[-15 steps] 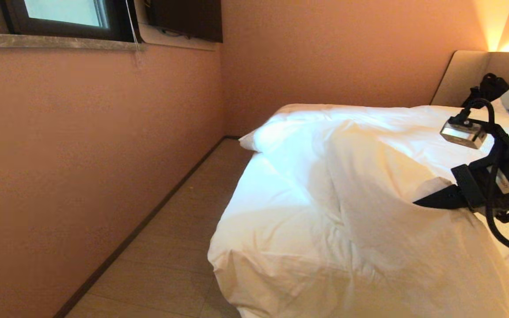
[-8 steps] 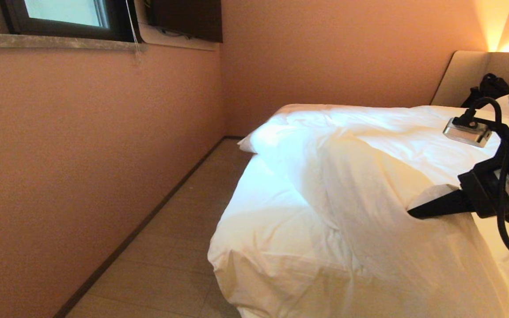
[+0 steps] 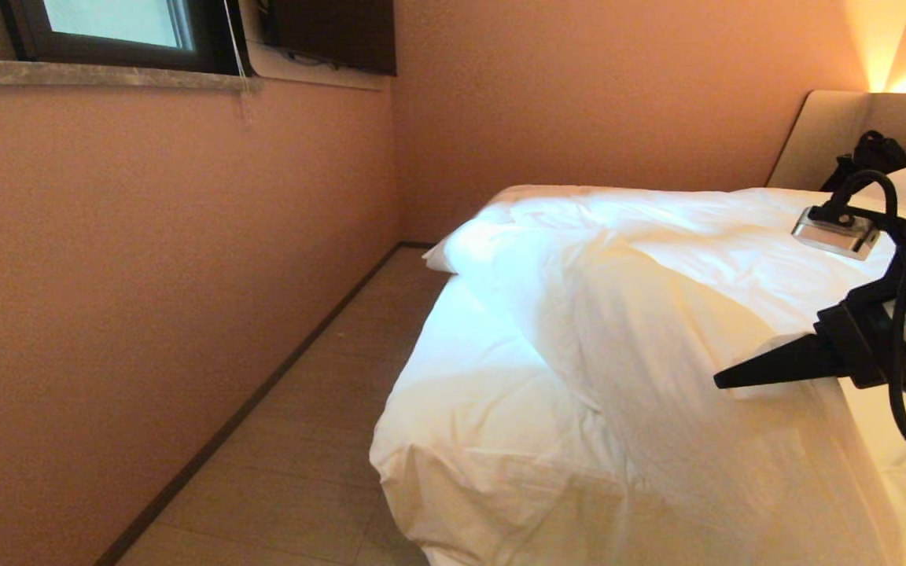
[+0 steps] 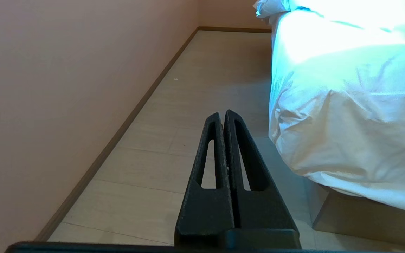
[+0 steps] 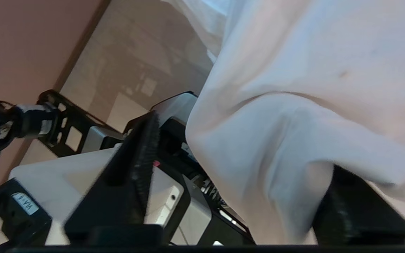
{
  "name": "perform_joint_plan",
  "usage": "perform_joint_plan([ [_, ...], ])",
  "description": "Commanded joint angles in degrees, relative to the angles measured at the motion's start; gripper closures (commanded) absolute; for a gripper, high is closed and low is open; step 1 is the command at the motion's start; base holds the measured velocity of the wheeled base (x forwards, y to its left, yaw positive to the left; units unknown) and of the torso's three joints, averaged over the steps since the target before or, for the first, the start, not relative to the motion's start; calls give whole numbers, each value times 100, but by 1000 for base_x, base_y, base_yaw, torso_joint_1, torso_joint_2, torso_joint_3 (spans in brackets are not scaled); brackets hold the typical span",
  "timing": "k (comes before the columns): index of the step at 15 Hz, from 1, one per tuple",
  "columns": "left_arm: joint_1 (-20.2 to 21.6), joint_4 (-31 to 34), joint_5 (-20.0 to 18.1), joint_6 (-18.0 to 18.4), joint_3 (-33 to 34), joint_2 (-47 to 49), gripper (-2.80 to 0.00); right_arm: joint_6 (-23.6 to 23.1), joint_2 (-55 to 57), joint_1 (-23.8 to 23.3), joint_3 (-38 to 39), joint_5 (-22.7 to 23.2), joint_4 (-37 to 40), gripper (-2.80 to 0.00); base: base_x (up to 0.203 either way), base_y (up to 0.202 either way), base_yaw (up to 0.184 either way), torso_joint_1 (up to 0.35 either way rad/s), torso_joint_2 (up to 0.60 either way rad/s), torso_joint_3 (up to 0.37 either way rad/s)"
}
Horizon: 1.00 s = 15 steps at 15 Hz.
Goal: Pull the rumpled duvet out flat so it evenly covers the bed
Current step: Flatten the corners of the folded blanket
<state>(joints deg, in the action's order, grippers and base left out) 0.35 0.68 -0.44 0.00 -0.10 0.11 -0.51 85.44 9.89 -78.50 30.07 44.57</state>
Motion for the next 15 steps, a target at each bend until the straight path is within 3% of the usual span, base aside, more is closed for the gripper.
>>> perform_joint_plan([
  [1,0,2,0,0,1,-2,0,22,-170,-18,-41,-43,36,-280,0,0,0,0,0,0],
  [4,3,2,0,0,1,-2,0,41,-487,-115,-60,-165,25,-280,0,0,0,0,0,0],
  [10,9,2,0,0,1,-2,0,69,-714,-162,-51,-2267,55,-280,0,0,0,0,0,0],
  [13,0,2,0,0,1,-2,0,246,-835,-185,-75,-2374,-117,-280,0,0,0,0,0,0],
  [15,0,2,0,0,1,-2,0,688,-534,-394,-40,-2334,-842,-280,0,0,0,0,0,0],
])
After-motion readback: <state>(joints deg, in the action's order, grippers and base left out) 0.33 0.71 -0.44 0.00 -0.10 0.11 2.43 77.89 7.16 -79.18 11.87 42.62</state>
